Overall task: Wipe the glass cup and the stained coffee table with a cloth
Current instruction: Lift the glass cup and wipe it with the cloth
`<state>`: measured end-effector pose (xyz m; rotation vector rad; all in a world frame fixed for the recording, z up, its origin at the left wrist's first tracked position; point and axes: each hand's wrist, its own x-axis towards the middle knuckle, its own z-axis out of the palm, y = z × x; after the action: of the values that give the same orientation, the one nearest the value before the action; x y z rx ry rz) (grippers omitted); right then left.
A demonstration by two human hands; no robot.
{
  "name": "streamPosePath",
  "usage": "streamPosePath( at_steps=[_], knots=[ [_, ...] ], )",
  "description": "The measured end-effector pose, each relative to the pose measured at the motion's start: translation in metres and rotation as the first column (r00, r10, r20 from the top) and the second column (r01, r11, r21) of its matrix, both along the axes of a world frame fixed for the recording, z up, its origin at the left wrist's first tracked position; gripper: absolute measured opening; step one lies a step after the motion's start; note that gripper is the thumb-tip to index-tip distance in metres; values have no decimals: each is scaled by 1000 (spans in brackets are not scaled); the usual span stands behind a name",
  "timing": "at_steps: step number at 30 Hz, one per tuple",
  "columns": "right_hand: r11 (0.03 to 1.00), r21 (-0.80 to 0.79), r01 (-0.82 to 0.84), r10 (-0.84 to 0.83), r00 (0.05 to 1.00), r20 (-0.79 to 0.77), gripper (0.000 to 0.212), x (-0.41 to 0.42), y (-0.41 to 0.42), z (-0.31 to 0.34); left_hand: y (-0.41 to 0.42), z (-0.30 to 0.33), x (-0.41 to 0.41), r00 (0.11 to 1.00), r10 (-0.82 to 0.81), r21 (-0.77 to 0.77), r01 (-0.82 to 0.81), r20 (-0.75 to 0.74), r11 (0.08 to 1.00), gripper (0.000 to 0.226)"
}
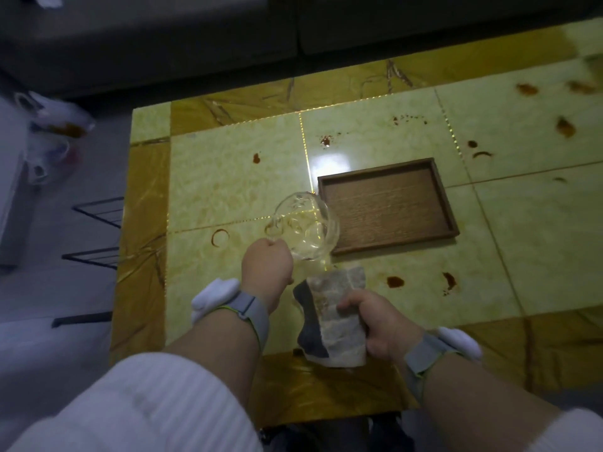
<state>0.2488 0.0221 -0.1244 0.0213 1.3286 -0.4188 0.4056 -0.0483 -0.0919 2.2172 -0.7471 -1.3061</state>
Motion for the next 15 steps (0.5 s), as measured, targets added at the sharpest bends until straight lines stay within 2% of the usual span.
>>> streamPosePath(
  at_steps=[4,10,15],
  knots=[
    [1000,14,-24,24,1000,2,17,-9,-5,0,-20,-3,-33,999,-51,4,51,-3,999,20],
    [999,26,-32,32,999,10,14,-30,-11,-13,-46,-15,-74,975,-202,12,201,92,979,32],
    [999,28,-17,17,1000,14,24,-46,-16,-25,-63,-21,-103,947,-288,18,289,144,957,40]
  ],
)
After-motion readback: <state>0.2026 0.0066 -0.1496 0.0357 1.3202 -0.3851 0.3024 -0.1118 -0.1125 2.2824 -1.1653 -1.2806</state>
